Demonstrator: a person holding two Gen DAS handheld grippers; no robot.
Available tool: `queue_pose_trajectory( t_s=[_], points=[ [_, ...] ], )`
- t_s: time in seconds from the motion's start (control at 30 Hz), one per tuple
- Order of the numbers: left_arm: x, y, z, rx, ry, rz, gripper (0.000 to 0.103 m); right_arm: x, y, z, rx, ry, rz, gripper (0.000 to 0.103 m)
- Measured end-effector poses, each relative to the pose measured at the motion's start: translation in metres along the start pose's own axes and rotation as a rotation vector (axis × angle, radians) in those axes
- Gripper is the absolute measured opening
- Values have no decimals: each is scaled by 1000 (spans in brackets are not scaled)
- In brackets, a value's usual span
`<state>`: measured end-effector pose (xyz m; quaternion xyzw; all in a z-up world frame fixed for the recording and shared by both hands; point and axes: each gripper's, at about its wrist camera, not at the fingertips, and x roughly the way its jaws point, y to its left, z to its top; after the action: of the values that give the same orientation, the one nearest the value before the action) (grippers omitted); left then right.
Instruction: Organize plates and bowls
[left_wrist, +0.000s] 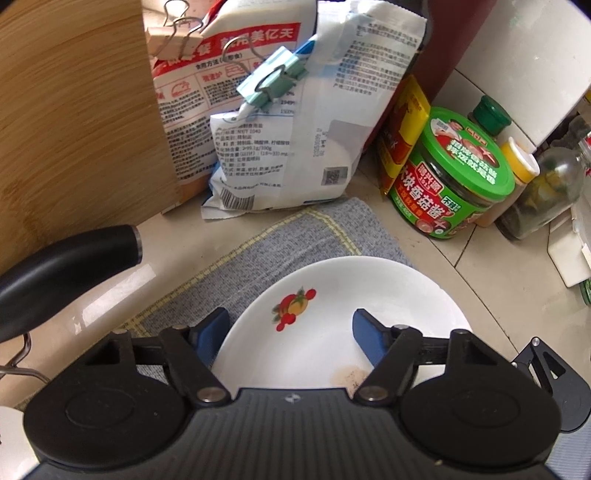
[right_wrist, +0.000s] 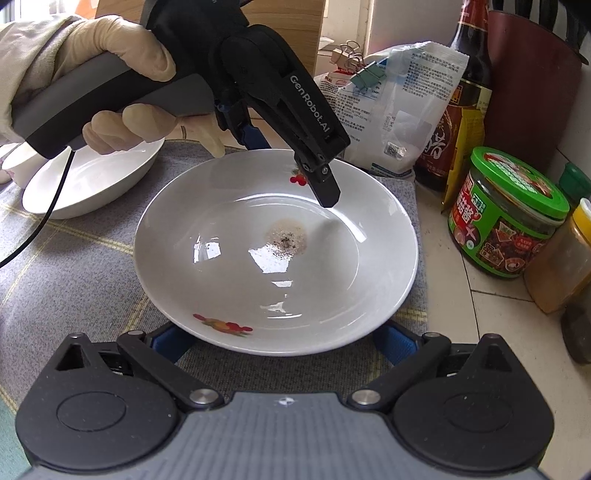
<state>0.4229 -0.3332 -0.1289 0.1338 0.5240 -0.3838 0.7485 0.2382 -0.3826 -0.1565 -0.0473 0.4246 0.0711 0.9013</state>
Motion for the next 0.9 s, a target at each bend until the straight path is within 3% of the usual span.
queue_pose_trajectory(
  t_s=[0.9],
  points=[
    [-11,-4,-11,67,-30,23,71,-9,1,1,-20,-1,8,103]
  ],
)
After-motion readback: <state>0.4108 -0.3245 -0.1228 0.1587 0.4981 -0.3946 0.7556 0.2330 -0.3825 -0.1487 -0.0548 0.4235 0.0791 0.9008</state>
